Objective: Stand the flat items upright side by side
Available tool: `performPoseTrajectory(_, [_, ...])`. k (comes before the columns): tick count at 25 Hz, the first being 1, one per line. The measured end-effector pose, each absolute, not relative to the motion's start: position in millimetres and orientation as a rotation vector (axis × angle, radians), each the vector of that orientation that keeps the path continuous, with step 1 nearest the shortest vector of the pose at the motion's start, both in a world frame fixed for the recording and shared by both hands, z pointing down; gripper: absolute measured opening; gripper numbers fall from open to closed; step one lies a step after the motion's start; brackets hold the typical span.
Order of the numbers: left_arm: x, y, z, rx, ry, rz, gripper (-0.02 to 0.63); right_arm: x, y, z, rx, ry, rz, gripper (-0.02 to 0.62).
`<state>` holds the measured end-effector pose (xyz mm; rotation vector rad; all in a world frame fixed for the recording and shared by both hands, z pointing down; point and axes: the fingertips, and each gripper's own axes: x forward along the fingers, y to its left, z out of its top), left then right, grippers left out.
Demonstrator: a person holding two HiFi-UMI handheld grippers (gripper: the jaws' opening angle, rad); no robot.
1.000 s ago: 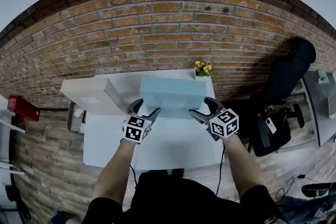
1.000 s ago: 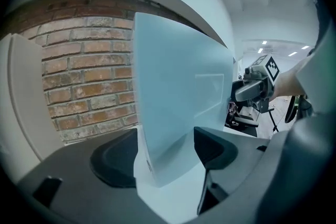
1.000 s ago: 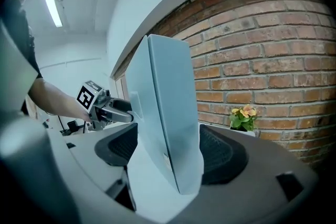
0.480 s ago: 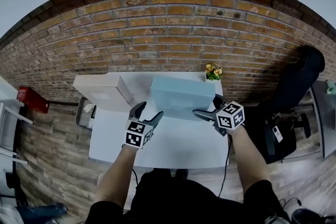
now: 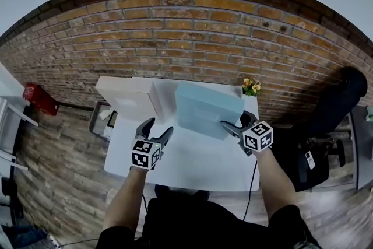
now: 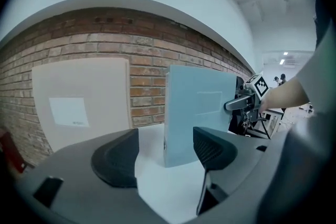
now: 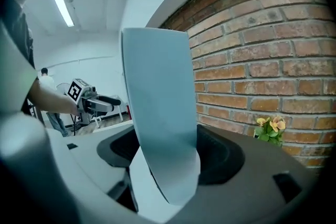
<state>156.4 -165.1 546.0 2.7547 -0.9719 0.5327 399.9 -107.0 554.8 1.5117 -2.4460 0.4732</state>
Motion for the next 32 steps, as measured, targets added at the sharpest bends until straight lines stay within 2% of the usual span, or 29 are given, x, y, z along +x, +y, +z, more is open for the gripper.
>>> performPoseTrajectory(15, [40,-238,552,2.720,-0.996,0.494,0.337,331,-180,557,1.787,-2.276,0.512,0.336])
performPoseTrajectory(25, [-17,-279,555,2.709,-0.981,0.468,0.337,271,-212,557,1.708,-2.274,0.507,0.328])
performPoseTrajectory(32, [-30,-293,553,2.652,-1.042,0.454,0.337,254,-230,558,1.589,-2.334,0.512,0.324])
